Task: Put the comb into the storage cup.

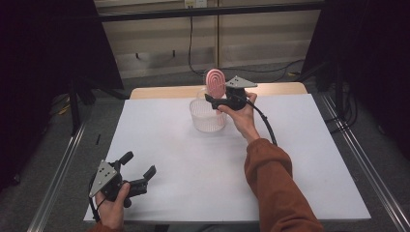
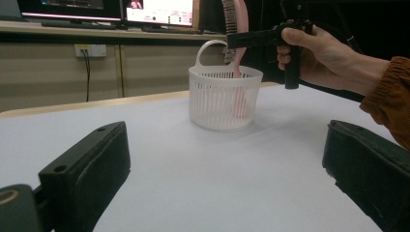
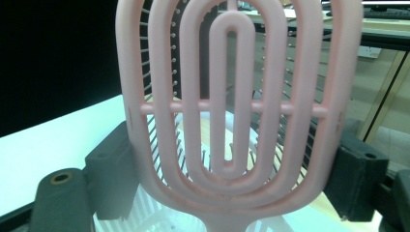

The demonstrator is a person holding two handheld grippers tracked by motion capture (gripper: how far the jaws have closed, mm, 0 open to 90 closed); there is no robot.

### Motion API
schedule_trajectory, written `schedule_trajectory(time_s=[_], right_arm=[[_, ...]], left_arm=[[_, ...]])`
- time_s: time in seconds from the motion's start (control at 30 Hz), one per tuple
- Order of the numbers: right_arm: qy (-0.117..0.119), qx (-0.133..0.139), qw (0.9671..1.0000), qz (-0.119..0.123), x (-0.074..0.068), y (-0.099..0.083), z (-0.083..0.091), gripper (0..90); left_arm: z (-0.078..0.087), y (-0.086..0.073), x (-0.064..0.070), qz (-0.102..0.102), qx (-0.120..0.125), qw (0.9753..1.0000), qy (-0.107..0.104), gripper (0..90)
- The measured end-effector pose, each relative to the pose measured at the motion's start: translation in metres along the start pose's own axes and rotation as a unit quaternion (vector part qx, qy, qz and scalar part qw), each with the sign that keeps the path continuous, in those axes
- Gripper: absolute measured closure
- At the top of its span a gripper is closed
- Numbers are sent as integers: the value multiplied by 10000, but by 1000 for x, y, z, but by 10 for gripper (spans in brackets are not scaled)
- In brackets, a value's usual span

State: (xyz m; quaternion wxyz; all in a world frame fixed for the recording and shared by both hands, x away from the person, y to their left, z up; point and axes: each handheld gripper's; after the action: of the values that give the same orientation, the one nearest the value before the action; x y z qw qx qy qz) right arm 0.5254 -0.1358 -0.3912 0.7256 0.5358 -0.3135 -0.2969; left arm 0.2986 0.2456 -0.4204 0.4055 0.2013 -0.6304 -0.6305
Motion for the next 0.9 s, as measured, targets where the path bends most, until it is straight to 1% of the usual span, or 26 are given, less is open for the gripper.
schedule_trajectory(time_s=[0.3,0.5,0.67,0.77,0.9], right_arm=[[-4,-23,10000,39,-2,1,-1,191],[48,-69,10000,34,1,1,-1,190],[52,-34,10000,60,-3,2,-1,186],[56,-58,9999,99,-5,3,0,184],[52,-37,10000,30,-6,5,2,174]], left_arm=[[0,0,0,-13,11,10000,3,31],[-1,0,0,2,-19,10000,-5,31],[0,0,0,-14,5,10000,-10,31],[0,0,0,-8,1,10000,-4,31],[0,0,0,-1,8,10000,0,31]])
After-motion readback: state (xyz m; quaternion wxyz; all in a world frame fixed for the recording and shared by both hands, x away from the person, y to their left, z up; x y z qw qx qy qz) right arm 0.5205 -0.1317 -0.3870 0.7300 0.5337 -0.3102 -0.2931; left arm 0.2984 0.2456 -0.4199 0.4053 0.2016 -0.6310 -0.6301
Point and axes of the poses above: each handheld gripper's, and its own axes: z roughly backward along the jaws, y roughly out of its top, x roughly to its right, and after that the axes turned 10 degrees about z, right-handed
